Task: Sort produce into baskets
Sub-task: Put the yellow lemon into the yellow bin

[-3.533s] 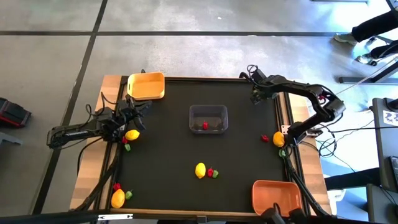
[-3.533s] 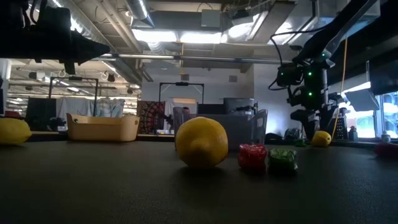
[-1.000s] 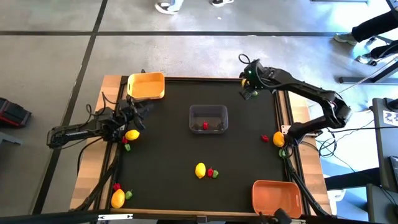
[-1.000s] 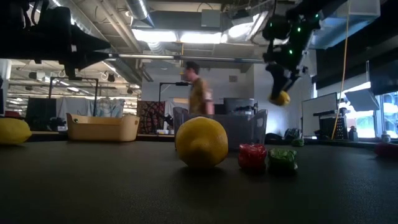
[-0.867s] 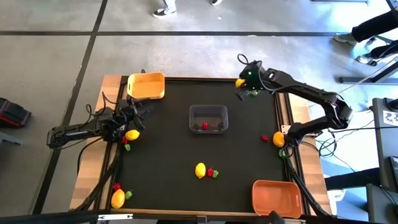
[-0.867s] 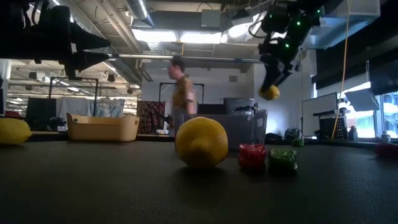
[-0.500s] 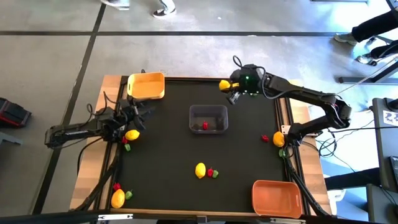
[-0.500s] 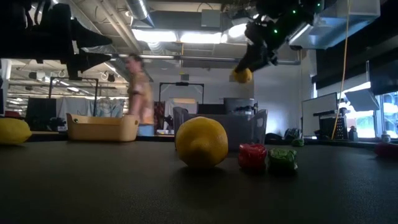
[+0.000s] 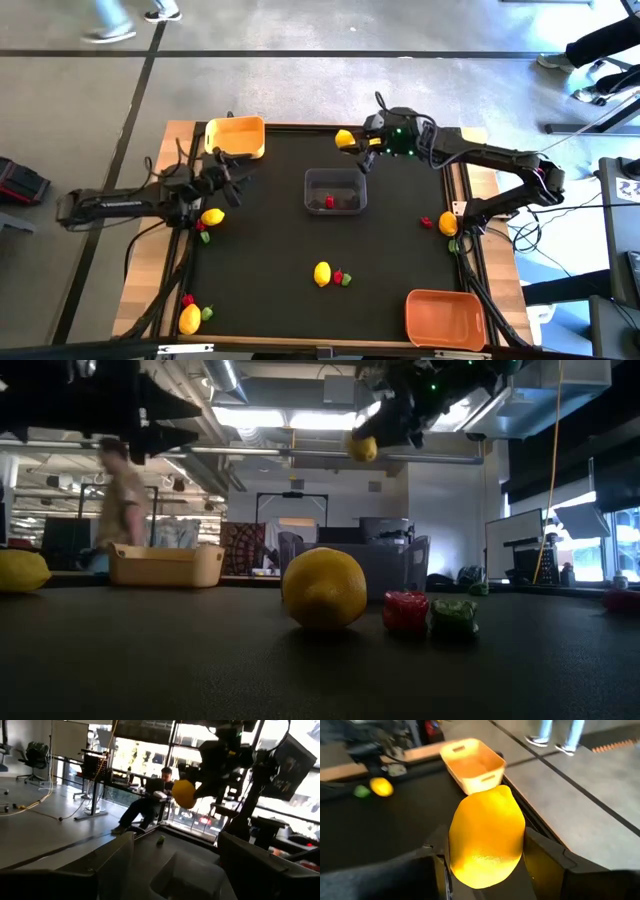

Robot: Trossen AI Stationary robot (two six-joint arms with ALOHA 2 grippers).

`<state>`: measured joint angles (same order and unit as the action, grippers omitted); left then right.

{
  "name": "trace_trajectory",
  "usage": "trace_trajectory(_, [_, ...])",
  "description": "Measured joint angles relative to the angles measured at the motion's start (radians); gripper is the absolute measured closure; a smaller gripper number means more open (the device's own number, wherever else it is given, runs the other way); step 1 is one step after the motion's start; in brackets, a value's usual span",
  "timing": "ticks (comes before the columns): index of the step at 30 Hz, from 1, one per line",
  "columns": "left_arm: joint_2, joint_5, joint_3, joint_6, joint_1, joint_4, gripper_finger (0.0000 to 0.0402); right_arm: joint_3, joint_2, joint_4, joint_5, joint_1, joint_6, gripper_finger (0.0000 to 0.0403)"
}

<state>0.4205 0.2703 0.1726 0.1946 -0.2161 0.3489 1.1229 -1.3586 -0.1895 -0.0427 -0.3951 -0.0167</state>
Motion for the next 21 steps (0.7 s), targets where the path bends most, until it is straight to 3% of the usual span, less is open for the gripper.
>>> trace_trajectory(11, [0.308,-0.068,0.161,-0.013,0.000,0.011,0.0116,0.000,0.000,0.077,-0.165,0.011,-0.003,0.0247])
trace_trajectory(21, [0.489,-0.148,0.219,-0.009,0.000,0.205,0.0116,0.000,0.000,0.104,-0.170,0.096,0.076,0.0247])
